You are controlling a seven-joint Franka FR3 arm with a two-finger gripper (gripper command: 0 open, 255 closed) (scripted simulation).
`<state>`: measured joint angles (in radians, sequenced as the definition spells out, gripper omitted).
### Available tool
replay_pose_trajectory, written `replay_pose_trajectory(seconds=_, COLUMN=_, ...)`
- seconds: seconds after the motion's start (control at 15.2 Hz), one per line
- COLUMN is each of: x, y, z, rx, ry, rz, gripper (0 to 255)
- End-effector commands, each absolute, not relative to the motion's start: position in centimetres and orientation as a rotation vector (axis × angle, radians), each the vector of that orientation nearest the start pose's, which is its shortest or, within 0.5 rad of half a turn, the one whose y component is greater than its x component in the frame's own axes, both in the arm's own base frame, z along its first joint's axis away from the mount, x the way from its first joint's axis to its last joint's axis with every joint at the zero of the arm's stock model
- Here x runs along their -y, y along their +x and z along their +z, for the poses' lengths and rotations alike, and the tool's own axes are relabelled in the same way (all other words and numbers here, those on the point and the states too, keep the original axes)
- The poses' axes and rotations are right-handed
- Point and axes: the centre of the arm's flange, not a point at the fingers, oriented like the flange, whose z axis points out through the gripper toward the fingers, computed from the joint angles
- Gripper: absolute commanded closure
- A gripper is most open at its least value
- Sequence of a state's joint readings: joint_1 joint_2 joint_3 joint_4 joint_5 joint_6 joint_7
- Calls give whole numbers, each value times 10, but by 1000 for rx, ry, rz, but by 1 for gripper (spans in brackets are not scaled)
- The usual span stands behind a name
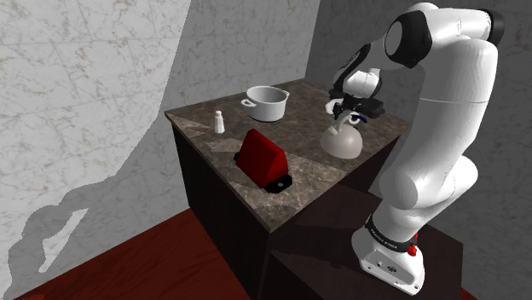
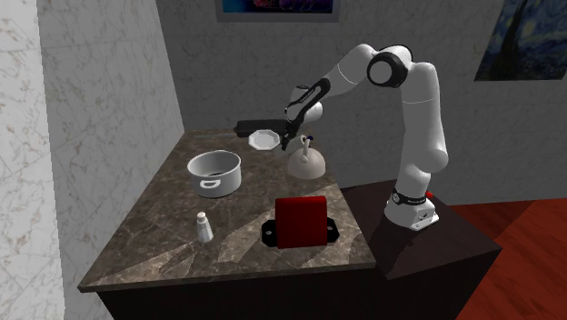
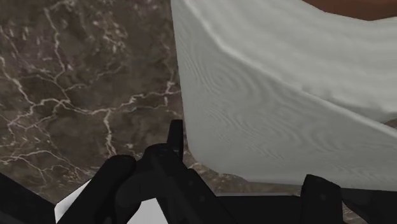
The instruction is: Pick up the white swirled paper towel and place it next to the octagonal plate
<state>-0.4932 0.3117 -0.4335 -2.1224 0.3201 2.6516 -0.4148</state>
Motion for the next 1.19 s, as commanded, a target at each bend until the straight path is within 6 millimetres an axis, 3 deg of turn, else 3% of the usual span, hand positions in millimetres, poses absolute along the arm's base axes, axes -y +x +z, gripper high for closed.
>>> replay_pose_trajectory(seconds=0.0, x=465, y=348, z=274, rx=-1128, ry=-2933, rz=-194, gripper=255)
replay_pose_trajectory(seconds=0.07, x=465, y=348, z=274, rx=-1128, ry=-2933, rz=-194, gripper=255)
replay_pose_trajectory(seconds=0.13, x=465, y=354, z=272, rx=-1129, ry=-2934, rz=-192, gripper=0)
replay_pose_trajectory(seconds=0.4, x=478, y=362, z=275, rx=-1128, ry=-2935, rz=-193, gripper=0)
replay_pose_trajectory(seconds=0.46, x=465, y=348, z=274, rx=-1128, ry=-2933, rz=-194, gripper=0)
replay_pose_trajectory(seconds=0.73, x=463, y=343, z=323, rx=-1128, ry=-2933, rz=-194, gripper=0)
replay_pose_trajectory(seconds=1.12, x=463, y=343, z=323, rx=-1128, ry=-2933, rz=-194, gripper=0)
